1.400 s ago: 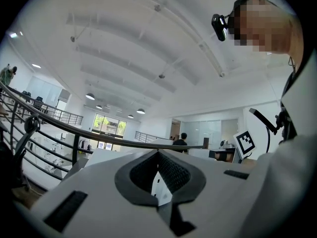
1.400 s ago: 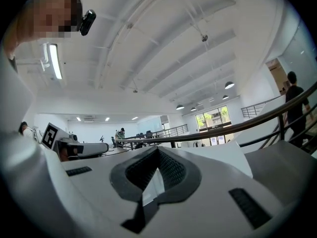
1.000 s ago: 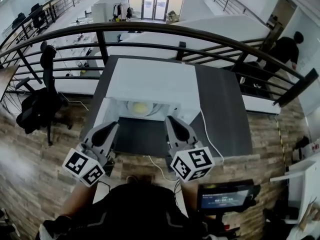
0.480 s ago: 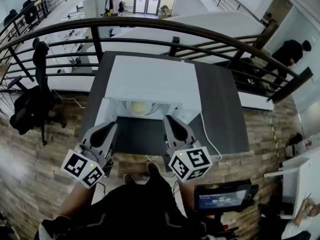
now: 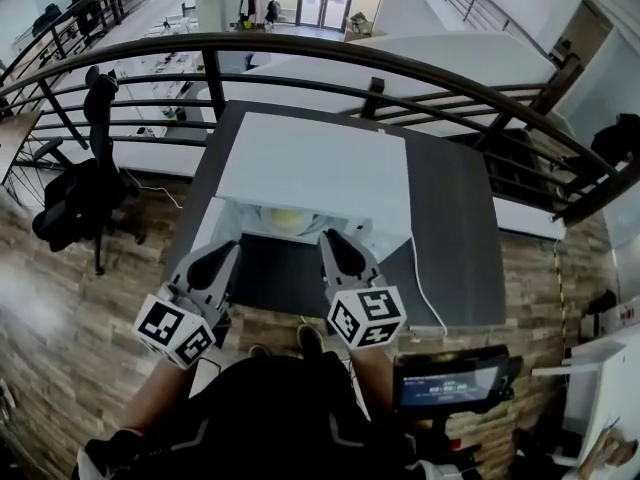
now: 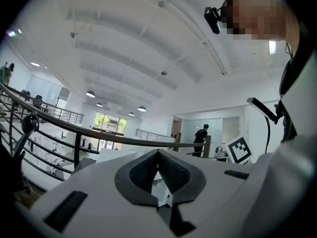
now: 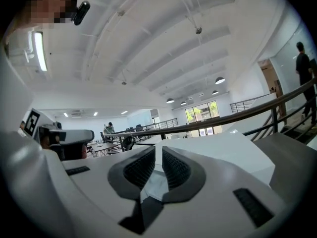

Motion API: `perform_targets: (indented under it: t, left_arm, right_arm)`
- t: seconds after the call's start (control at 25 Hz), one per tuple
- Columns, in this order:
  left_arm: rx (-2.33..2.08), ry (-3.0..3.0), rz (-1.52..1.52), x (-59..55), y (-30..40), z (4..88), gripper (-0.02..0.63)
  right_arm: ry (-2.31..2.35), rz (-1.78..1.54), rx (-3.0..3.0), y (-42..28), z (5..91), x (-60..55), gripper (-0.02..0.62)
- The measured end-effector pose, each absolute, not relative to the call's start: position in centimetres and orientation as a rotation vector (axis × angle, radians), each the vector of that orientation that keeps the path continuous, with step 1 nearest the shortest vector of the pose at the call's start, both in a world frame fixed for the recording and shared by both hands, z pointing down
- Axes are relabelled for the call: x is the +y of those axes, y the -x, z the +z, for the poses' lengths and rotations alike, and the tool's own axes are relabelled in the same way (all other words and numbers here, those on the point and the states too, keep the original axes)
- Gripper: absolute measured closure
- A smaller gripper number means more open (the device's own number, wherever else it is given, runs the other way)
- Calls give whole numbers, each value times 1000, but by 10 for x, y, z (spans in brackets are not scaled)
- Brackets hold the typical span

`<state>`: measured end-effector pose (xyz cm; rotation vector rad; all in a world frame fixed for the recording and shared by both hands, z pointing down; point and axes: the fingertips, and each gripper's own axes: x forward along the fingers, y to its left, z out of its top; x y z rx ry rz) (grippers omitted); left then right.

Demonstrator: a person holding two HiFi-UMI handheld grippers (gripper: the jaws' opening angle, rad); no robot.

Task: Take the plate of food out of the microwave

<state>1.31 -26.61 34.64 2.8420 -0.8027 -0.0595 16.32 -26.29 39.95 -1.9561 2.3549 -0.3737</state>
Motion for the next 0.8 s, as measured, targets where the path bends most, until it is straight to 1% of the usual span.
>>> perform_targets:
  t: [0.08, 0.16, 0.24, 0.4, 0.64, 0.76, 0.8]
  left_arm:
    - [-822, -2839, -59, -267, -15, 349, 603]
    - [-843, -2846, -63, -267, -16, 350, 603]
    - [-863, -2852, -57, -268, -17, 353, 603]
    - [-874, -2846, -30, -271, -26, 367, 604]
    - [-910, -2822, 0, -276, -28, 377, 603]
    - [-922, -2830, 23, -276, -27, 381, 603]
    - [-922, -2837, 18, -276, -28, 381, 603]
  right_arm:
    - [1956, -424, 2347, -168, 420, -267, 568]
    - [1928, -507, 2334, -169, 442, -272, 535]
    - [1917, -577, 2315, -170, 464, -278, 517]
    - [1925, -697, 2265, -177, 505, -288, 507]
    - [1823, -1019, 2122, -181, 568, -298, 431]
    - [1797, -1124, 2032, -184, 594, -303, 356]
    - [1774, -1177, 1980, -185, 603, -305, 345]
